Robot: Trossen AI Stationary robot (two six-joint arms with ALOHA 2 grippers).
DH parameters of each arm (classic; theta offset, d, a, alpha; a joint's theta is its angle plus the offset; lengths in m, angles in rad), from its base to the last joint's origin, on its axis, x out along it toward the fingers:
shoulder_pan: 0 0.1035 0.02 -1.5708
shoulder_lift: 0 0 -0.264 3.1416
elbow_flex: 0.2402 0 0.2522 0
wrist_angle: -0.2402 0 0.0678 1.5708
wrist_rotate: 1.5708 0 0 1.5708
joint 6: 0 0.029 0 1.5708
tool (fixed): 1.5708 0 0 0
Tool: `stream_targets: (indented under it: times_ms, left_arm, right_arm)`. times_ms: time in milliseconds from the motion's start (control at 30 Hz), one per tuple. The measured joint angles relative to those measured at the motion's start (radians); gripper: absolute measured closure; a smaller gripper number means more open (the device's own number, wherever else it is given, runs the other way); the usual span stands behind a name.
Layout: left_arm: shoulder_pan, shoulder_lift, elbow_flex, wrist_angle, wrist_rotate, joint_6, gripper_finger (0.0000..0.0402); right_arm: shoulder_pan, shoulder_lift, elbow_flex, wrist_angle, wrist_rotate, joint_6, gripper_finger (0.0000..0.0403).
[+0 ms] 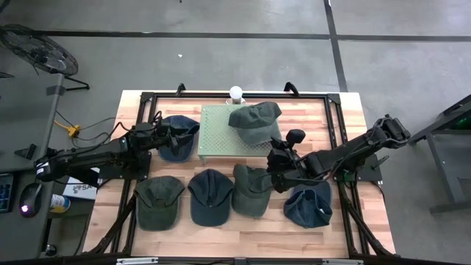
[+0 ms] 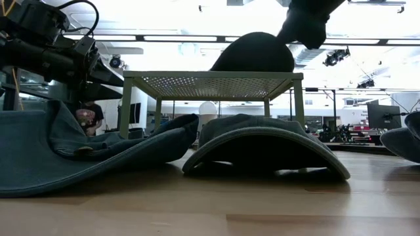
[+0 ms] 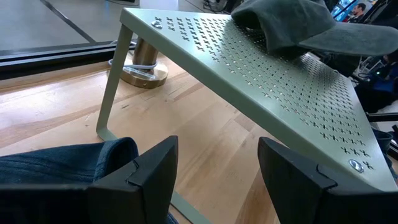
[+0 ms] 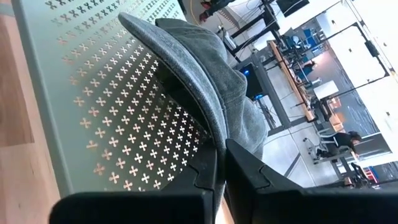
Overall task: Pick & Place hat
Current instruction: Put the top right gray cap on the shelf
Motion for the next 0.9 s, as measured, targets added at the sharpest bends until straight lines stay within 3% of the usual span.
stream_targets:
  times_ms: [567, 900]
  left_arm:
    - [0.0, 0.0, 0.0, 0.0, 0.0, 0.0, 0.0184]
    - [0.0, 0.0, 0.0, 0.0, 0.0, 0.0, 0.0184]
  right_arm:
    - [-0.036, 0.0, 0.0, 0.07, -0.17, -0.104, 0.0385]
    - [-0.036, 0.0, -0.001, 0.094, -0.255, -0.12, 0.0307]
